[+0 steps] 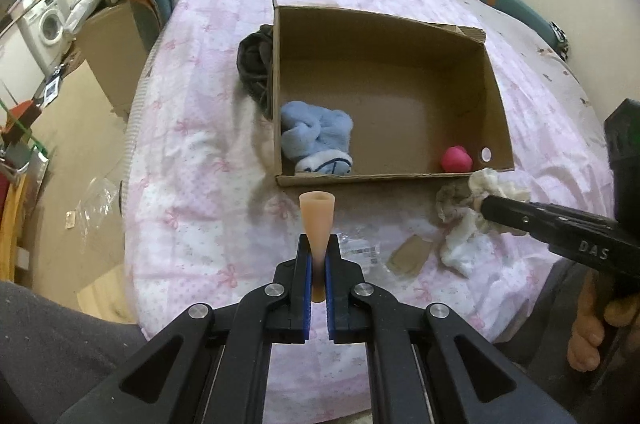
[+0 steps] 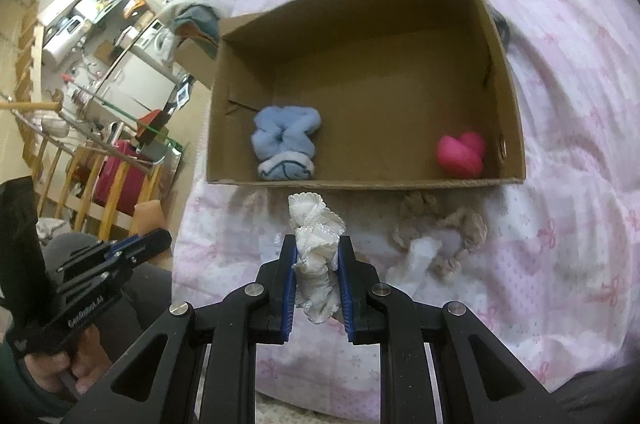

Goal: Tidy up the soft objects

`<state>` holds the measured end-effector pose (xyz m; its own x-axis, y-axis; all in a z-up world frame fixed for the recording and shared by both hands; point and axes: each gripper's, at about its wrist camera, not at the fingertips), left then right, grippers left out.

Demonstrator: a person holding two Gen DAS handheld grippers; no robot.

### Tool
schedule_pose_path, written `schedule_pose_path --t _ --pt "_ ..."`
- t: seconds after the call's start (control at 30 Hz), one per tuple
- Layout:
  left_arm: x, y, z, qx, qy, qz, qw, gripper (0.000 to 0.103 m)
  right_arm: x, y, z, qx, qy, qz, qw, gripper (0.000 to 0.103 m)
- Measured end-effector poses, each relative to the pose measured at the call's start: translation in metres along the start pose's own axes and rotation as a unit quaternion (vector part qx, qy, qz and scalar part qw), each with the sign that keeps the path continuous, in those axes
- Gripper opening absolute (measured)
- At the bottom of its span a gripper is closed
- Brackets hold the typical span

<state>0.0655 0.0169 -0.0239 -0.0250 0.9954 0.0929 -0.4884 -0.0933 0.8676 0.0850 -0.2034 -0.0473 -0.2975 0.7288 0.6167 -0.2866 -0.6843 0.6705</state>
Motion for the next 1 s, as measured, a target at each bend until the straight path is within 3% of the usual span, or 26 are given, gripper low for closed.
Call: schedule_pose_path --t 0.27,0.63,0.7,1.0 --pt "-0.016 0.007 -0.007 -0.018 -0.049 0.014 0.9985 0.005 0.004 0.012 -0.003 -0.018 0.012 0.000 1.000 0.020" --pt "-0.021 0.000 -0.003 -0.021 -0.045 0.012 0.9987 0.005 -0.013 0.027 0.004 -0.079 -0.021 0.001 0.997 0.020" --pt "-0.021 0.000 0.001 -0.024 -0.044 0.030 0.9983 0.005 -0.014 0.029 0.007 -0.087 -0.024 -0.005 0.996 0.020" --pt "-0.012 0.015 0.050 -0.052 -0.023 0.035 0.9978 0.005 -0.004 0.050 0.015 -0.121 -0.004 -0.017 0.992 0.020"
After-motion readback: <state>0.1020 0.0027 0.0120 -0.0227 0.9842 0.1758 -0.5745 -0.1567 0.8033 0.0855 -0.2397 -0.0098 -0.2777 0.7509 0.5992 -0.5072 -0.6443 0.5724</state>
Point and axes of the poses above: each gripper's, at about its wrist camera, not at the fingertips, and y roughly against the way its jaws point, x to its left, z to its top, and after that the axes turned 12 degrees about z, right-handed
